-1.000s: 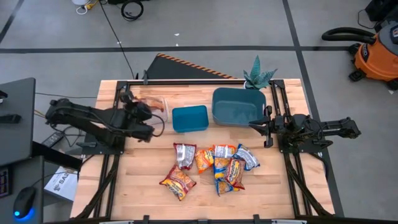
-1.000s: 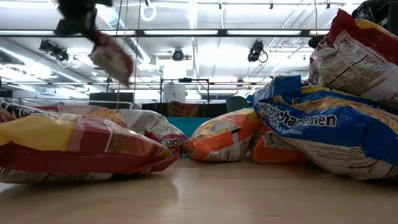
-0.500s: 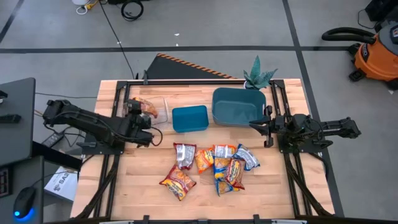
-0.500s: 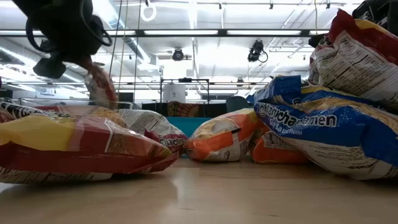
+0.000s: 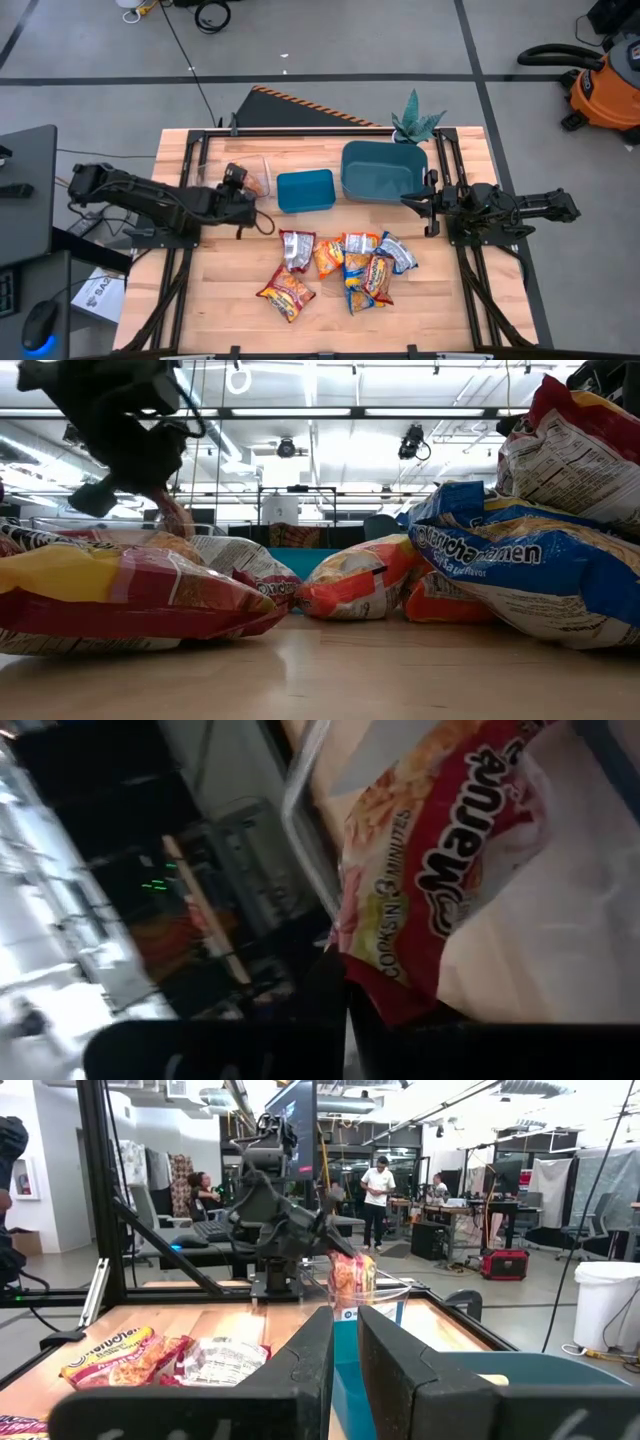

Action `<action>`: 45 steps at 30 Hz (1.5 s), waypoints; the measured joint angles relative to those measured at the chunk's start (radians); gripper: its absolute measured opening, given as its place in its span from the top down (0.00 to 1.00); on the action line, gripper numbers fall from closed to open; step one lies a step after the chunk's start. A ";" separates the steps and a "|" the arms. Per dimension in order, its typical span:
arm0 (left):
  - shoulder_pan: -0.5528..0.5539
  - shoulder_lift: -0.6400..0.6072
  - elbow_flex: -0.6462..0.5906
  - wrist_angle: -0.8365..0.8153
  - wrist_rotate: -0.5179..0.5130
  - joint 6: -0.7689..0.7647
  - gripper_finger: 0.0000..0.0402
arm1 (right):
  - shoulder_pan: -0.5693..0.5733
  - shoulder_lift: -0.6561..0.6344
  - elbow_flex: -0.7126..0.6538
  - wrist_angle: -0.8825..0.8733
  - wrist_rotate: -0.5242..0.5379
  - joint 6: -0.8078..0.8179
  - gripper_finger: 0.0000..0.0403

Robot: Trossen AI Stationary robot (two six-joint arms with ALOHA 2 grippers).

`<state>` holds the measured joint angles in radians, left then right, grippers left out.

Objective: Sort Maruchan noodles
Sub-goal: Put the red noodle pack into the transparent bin

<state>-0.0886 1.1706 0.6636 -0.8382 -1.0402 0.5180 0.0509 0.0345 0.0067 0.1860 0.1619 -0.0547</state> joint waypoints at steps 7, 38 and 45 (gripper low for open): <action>0.048 0.000 0.000 0.029 0.055 0.024 0.87 | 0.000 0.000 0.000 0.000 0.000 0.000 0.86; -0.218 0.001 0.226 0.126 0.882 -0.923 0.61 | 0.000 0.000 0.000 0.000 0.000 0.000 0.86; -0.258 0.080 0.143 0.266 0.822 -1.031 0.61 | 0.000 0.000 0.000 0.000 0.000 0.000 0.86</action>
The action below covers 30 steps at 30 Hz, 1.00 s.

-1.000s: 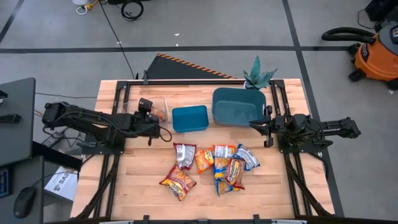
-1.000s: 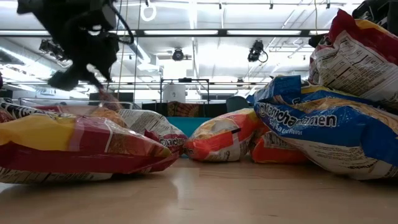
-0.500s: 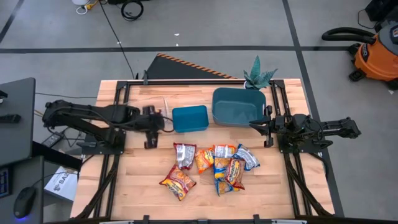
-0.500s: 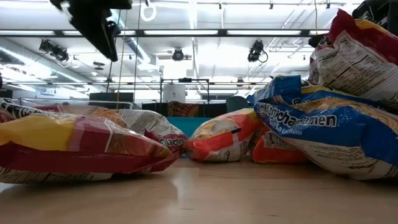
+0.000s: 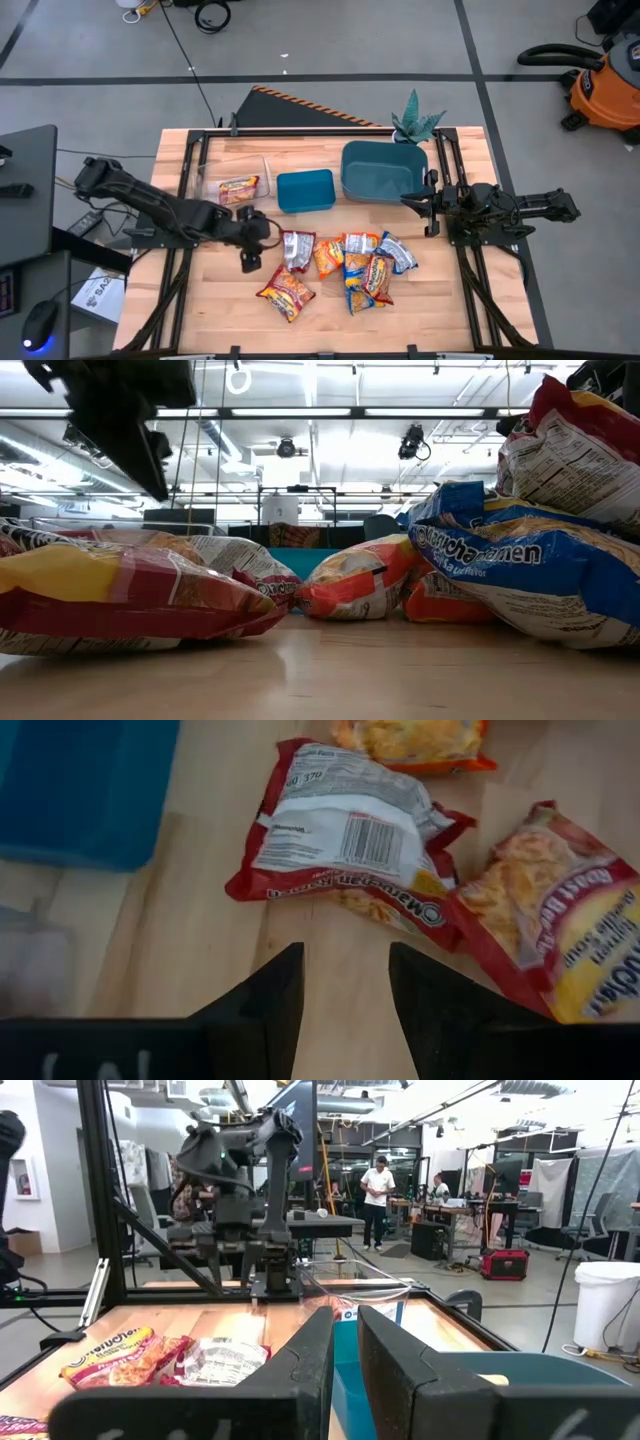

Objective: Sort Maruchan noodles
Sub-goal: Put the red noodle pack into the transparent bin

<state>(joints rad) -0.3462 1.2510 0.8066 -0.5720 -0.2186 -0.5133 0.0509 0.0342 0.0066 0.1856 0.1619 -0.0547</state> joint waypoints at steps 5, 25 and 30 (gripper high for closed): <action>-0.020 0.147 0.043 0.051 0.119 0.030 0.61 | 0.000 0.000 0.000 0.008 0.000 0.000 0.86; -0.083 0.387 0.156 0.042 0.155 -0.006 0.61 | 0.000 0.001 0.000 0.022 0.000 0.000 0.86; -0.082 0.387 0.156 0.054 0.161 -0.007 0.68 | 0.000 0.001 0.000 0.022 0.000 0.000 0.86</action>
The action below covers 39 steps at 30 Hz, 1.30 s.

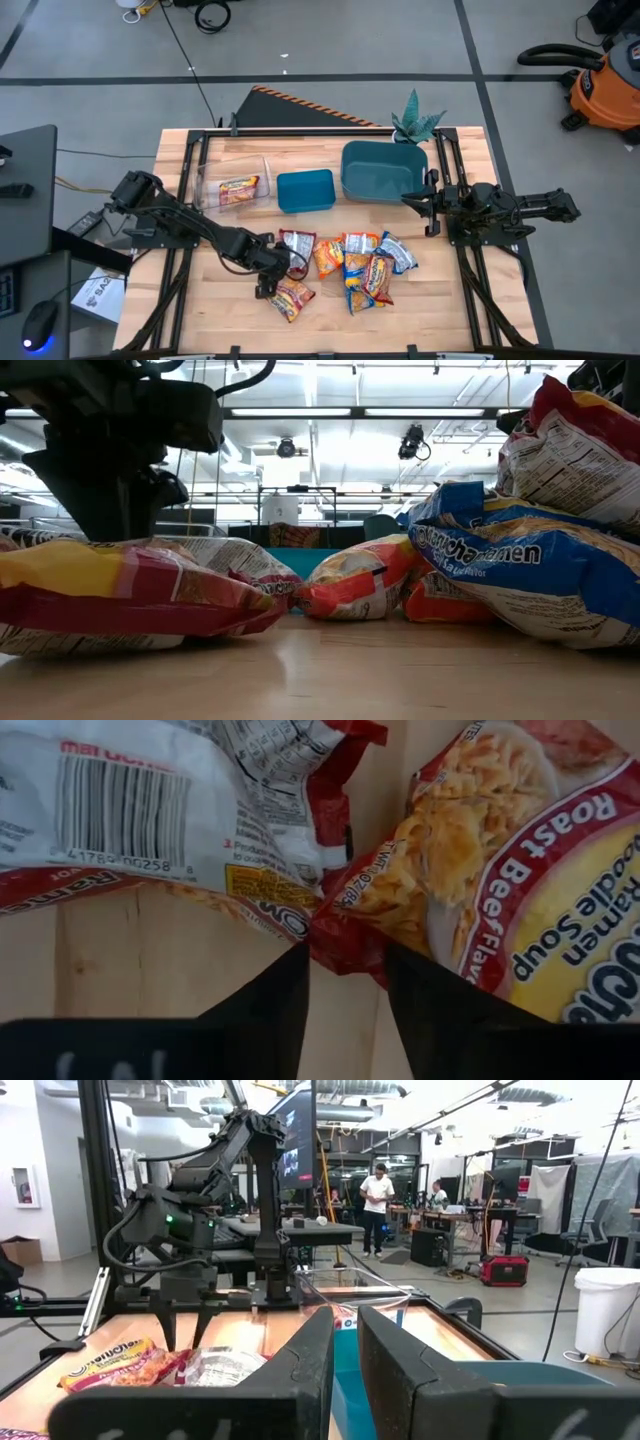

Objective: Sort Maruchan noodles
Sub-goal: Put the red noodle pack into the transparent bin

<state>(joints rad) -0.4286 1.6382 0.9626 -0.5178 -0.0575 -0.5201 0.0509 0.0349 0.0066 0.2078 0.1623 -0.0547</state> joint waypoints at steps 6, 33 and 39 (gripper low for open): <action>0.000 0.000 0.000 0.014 0.000 0.000 0.87 | 0.000 0.000 0.000 0.000 0.000 0.000 0.86; 0.020 -0.183 0.382 -0.781 -0.292 -0.002 1.00 | 0.000 0.000 0.000 0.000 0.000 0.000 0.86; 0.020 -0.227 0.352 -0.728 -0.281 -0.067 0.96 | 0.000 0.000 0.000 0.000 0.000 0.000 0.86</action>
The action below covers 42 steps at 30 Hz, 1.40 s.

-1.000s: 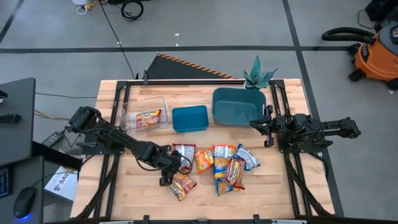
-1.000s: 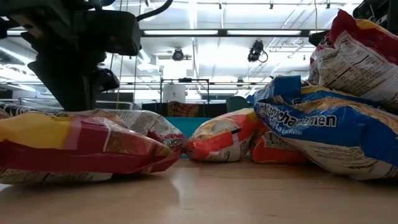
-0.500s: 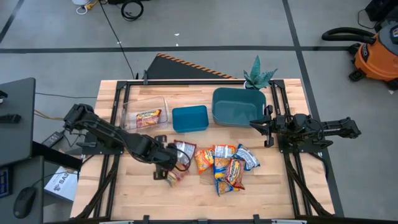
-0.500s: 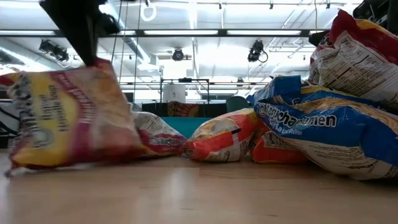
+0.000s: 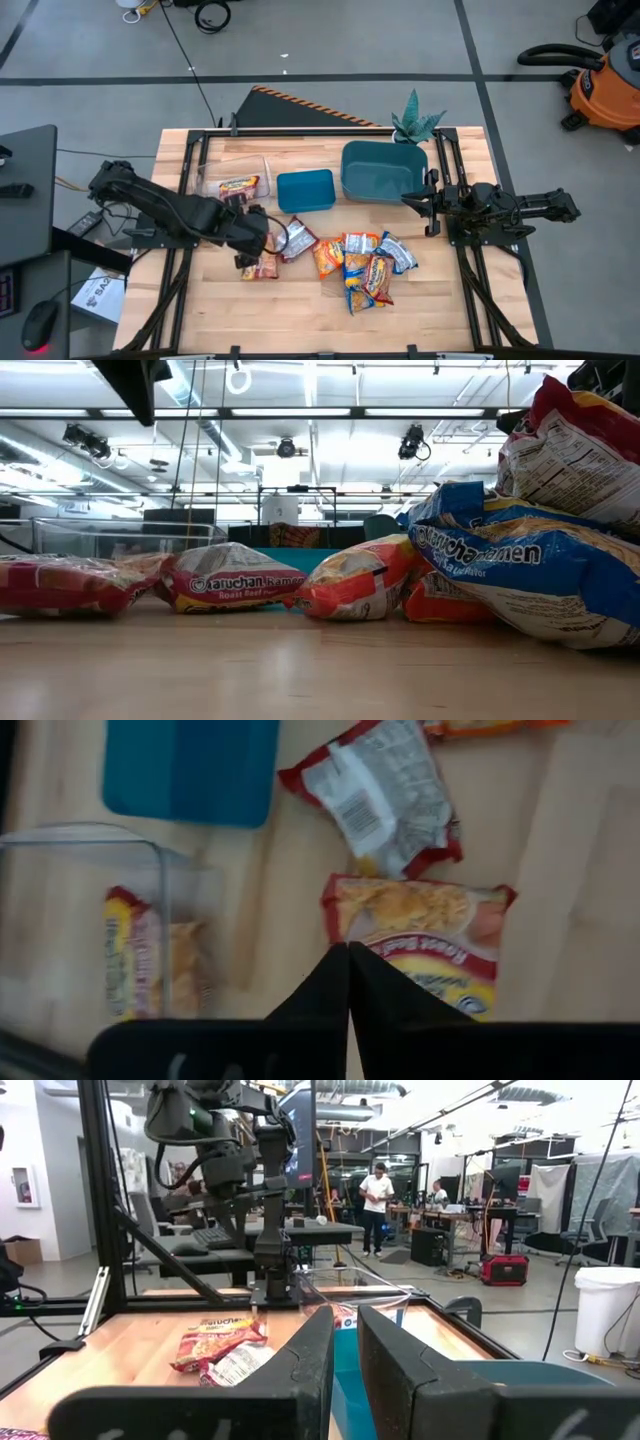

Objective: Sort Maruchan noodles
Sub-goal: Put the red noodle pack into the transparent bin

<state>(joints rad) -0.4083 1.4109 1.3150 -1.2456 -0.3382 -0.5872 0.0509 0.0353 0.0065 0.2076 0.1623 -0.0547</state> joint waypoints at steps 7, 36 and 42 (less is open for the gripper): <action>-0.073 0.012 -0.217 0.215 0.053 -0.081 0.84 | 0.000 0.000 0.000 0.000 0.000 0.000 0.86; 0.138 0.011 -0.569 0.682 0.202 -0.008 0.56 | 0.000 0.000 0.000 0.000 0.000 0.000 0.86; 0.138 0.011 -0.625 0.726 0.210 -0.029 0.59 | 0.000 0.000 0.000 0.000 0.000 0.000 0.86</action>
<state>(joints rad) -0.2703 1.4220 0.6904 -0.5194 -0.1280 -0.6164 0.0509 0.0353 0.0063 0.2076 0.1622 -0.0547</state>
